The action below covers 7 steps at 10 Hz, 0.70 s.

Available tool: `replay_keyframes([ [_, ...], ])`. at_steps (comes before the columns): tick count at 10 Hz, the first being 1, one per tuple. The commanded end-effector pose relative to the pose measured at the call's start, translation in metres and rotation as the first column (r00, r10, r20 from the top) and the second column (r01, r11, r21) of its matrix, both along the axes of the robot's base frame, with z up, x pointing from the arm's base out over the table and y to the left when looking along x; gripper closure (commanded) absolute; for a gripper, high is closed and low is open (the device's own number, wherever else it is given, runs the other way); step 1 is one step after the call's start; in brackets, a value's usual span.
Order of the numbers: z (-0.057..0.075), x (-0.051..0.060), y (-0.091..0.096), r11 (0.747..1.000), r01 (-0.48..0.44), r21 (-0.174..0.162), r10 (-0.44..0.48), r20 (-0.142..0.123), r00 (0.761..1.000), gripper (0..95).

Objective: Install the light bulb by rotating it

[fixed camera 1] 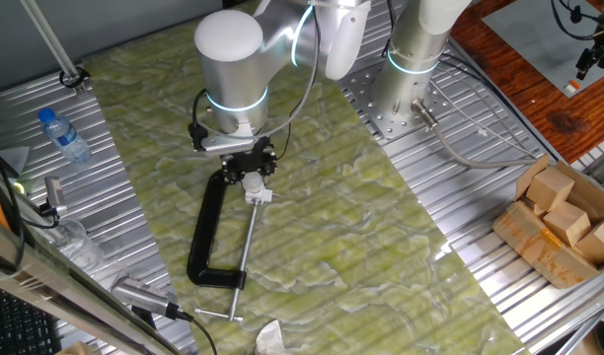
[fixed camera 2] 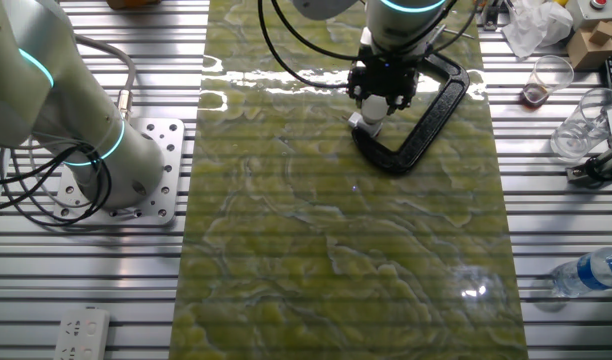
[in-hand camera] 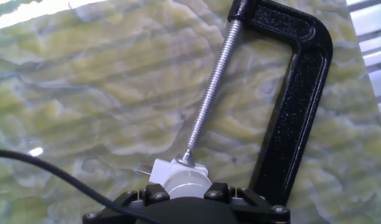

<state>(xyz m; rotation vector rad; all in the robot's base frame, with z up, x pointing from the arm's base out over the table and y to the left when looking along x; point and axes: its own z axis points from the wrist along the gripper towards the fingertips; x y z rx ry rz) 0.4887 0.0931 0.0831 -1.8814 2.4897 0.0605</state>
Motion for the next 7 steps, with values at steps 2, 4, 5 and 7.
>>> replay_keyframes([
  [2,-0.0013,0.0011,0.0004,0.997,0.07,-0.031,-0.069,0.01,0.998,95.0],
  [4,-0.0013,0.0011,0.0004,0.974,0.224,-0.032,-0.224,0.002,0.975,95.0],
  [5,-0.0013,0.0011,0.0004,0.95,0.312,-0.032,-0.312,-0.002,0.95,95.0],
  [7,-0.0009,0.0011,0.0004,0.876,0.482,-0.028,-0.482,-0.011,0.876,95.0],
])
